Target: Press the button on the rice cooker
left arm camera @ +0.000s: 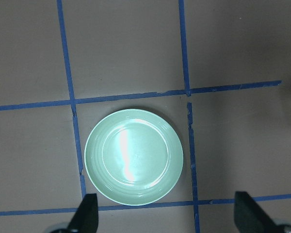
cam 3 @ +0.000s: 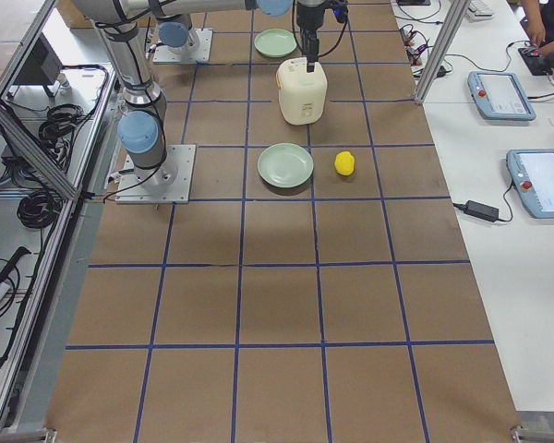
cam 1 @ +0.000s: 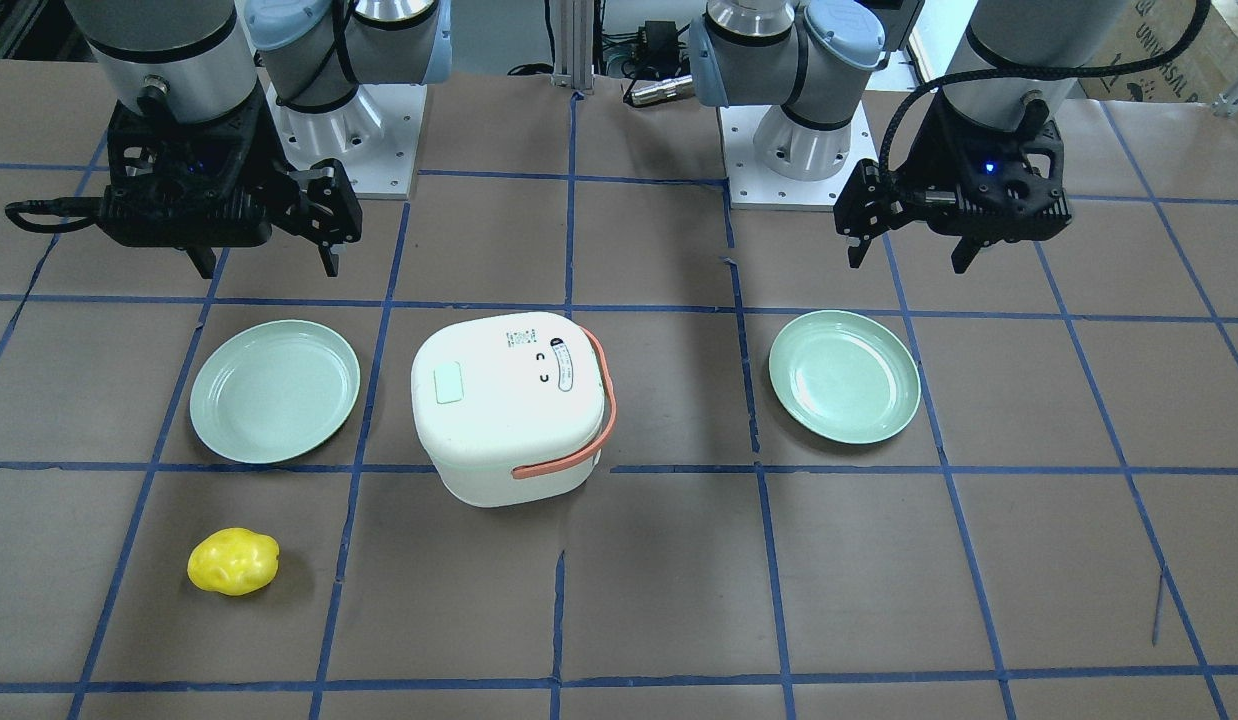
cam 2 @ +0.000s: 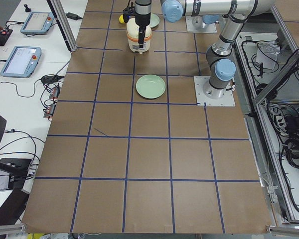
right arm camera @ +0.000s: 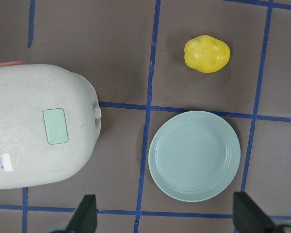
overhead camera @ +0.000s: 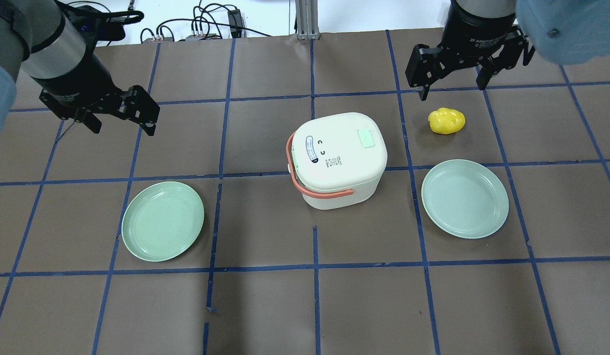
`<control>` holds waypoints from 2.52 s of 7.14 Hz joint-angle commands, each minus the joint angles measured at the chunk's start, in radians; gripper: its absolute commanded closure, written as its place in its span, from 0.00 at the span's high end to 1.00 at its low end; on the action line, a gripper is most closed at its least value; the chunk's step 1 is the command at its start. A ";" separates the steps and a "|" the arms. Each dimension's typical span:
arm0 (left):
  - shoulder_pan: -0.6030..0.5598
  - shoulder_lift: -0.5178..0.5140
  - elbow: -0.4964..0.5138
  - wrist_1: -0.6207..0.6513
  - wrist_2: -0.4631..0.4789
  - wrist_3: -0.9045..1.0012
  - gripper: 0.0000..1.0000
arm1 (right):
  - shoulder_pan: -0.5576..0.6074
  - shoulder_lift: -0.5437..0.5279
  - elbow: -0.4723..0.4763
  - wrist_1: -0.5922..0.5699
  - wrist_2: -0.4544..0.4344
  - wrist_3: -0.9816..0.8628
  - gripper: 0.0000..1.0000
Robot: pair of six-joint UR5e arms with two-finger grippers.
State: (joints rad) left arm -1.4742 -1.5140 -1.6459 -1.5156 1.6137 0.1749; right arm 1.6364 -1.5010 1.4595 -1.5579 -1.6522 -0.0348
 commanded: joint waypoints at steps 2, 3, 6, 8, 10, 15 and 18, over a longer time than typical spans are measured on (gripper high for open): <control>0.000 0.000 0.000 0.000 0.000 0.000 1.00 | 0.074 0.016 0.002 -0.007 0.093 0.123 0.52; 0.000 0.000 0.000 0.000 0.000 0.000 1.00 | 0.100 0.028 0.019 -0.008 0.106 0.194 0.34; 0.000 0.000 0.000 0.000 0.000 0.000 1.00 | 0.112 0.064 0.086 -0.040 0.110 0.179 0.12; 0.000 0.000 0.000 0.000 0.000 0.000 1.00 | 0.152 0.088 0.136 -0.131 0.107 0.182 0.11; 0.000 0.000 0.000 0.000 0.000 0.000 1.00 | 0.152 0.129 0.140 -0.195 0.107 0.176 0.11; 0.000 0.000 0.000 0.000 0.000 0.000 1.00 | 0.152 0.156 0.142 -0.238 0.107 0.156 0.12; 0.000 0.000 0.000 0.000 0.000 0.000 1.00 | 0.152 0.171 0.142 -0.251 0.106 0.156 0.12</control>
State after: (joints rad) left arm -1.4742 -1.5141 -1.6459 -1.5156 1.6138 0.1749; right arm 1.7886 -1.3337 1.6014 -1.8060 -1.5457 0.1216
